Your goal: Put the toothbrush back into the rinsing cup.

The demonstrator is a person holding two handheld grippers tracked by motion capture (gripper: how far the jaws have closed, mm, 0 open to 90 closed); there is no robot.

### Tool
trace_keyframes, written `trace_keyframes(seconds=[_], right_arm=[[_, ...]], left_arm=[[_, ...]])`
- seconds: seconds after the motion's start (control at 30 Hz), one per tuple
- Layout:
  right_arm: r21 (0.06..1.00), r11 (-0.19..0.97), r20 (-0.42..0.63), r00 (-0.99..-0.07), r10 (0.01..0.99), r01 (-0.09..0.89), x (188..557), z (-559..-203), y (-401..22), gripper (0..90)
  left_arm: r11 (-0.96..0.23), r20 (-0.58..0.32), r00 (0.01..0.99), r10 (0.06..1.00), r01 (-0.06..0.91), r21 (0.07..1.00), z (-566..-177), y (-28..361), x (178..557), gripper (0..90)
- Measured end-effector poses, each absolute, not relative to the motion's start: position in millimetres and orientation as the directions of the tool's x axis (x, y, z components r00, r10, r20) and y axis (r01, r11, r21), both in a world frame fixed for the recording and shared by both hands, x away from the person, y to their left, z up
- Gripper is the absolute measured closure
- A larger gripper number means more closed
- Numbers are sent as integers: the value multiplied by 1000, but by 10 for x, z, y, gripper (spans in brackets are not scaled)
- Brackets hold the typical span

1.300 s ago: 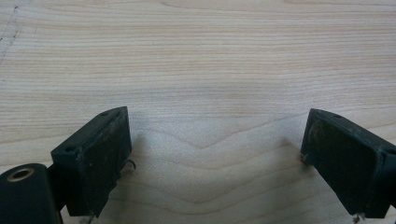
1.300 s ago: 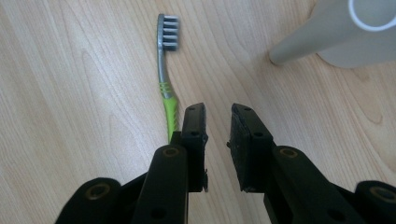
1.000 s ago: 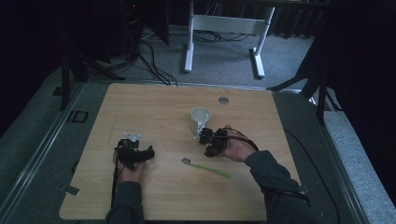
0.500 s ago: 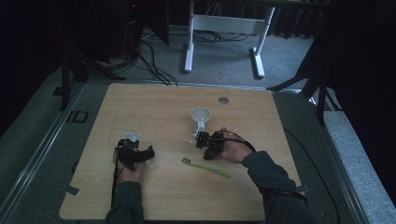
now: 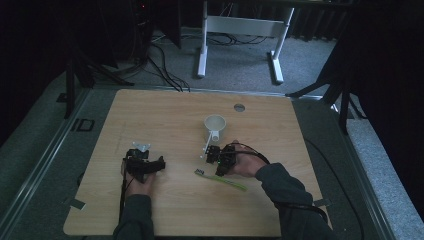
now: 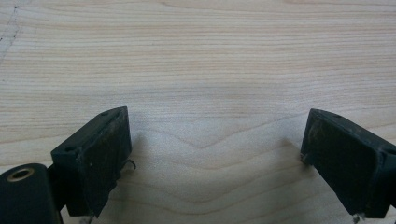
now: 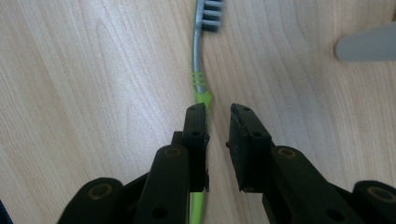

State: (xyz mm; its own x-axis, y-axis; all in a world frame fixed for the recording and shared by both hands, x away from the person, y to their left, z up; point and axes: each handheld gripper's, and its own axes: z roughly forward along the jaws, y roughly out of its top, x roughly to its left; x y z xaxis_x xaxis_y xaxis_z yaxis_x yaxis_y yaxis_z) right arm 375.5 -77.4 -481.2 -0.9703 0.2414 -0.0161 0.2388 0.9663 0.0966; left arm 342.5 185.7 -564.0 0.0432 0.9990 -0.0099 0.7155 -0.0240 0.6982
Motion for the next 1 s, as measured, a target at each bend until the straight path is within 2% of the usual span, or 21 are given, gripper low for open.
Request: trace_keyframes(seconds=[1.0], right_arm=[[20,977,8,-977,212,212,3725,-5076,-709,752]], left_arm=[[-24,-10,43,999,716,698,-5640,1857,3425,89]])
